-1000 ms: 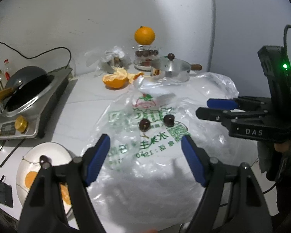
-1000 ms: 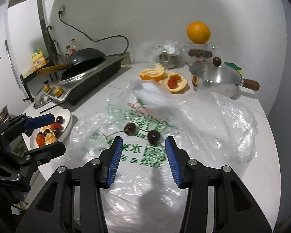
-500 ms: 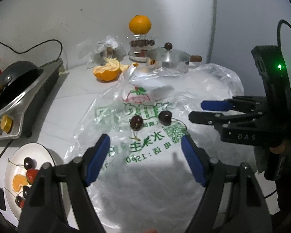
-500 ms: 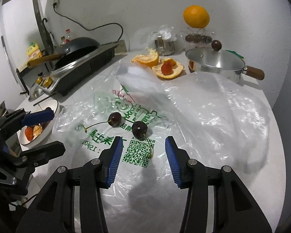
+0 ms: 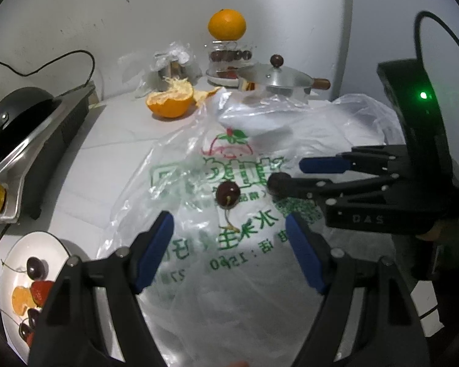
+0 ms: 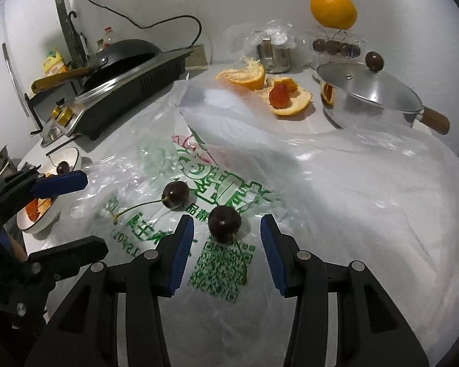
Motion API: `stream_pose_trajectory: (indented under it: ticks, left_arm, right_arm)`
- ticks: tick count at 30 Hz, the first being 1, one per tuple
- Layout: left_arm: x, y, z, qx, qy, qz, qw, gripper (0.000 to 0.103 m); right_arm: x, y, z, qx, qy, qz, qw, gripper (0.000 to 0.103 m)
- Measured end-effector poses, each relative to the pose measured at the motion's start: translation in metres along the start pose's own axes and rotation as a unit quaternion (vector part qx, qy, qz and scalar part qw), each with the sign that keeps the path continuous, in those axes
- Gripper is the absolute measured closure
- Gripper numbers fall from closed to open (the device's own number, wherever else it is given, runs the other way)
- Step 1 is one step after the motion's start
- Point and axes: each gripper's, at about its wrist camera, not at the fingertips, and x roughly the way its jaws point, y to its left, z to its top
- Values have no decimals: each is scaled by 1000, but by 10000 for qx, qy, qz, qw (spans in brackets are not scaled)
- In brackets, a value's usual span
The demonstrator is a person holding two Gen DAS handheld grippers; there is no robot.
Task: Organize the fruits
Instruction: 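Close the right tool on a dark cherry on the bag, then grasp another dark cherry with the left tool while the right tool holds its cherry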
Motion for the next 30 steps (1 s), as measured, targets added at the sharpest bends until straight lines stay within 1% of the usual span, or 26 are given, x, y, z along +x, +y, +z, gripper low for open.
stream_pose_trajectory:
  ticks: [6, 7, 8, 10, 13, 17, 21, 26, 30]
  left_arm:
    - [12, 1, 2, 0, 81, -30, 10000, 26]
    - [14, 1, 2, -8, 92, -30, 10000, 26]
    - [15, 1, 2, -8, 102, -24, 9999, 26]
    - [18, 0, 3, 5, 124, -12, 9999, 26]
    - [21, -4, 4, 45, 157, 29, 9999, 26]
    - [21, -10, 7, 118, 167, 107, 9997, 26]
    - [19, -18, 11, 267, 75, 147, 9995, 26]
    - [20, -28, 18, 570, -62, 153, 9982, 27]
    - [28, -29, 25, 687, -29, 149, 9975, 27]
  right_arm:
    - [15, 1, 2, -77, 209, 36, 9997, 55]
    - [16, 1, 2, -84, 234, 45, 9997, 56]
    - [17, 1, 1, -100, 261, 52, 9996, 58]
    - [19, 2, 0, -132, 280, 66, 9995, 67]
    - [18, 2, -1, -173, 270, 89, 9994, 76]
    - [7, 3, -1, -185, 125, 172, 9996, 76]
    - [-12, 0, -1, -122, -90, 204, 9997, 76]
    - [-37, -8, -3, -24, -323, 159, 9993, 76]
    - [-50, -15, -5, 60, -477, 124, 9988, 76]
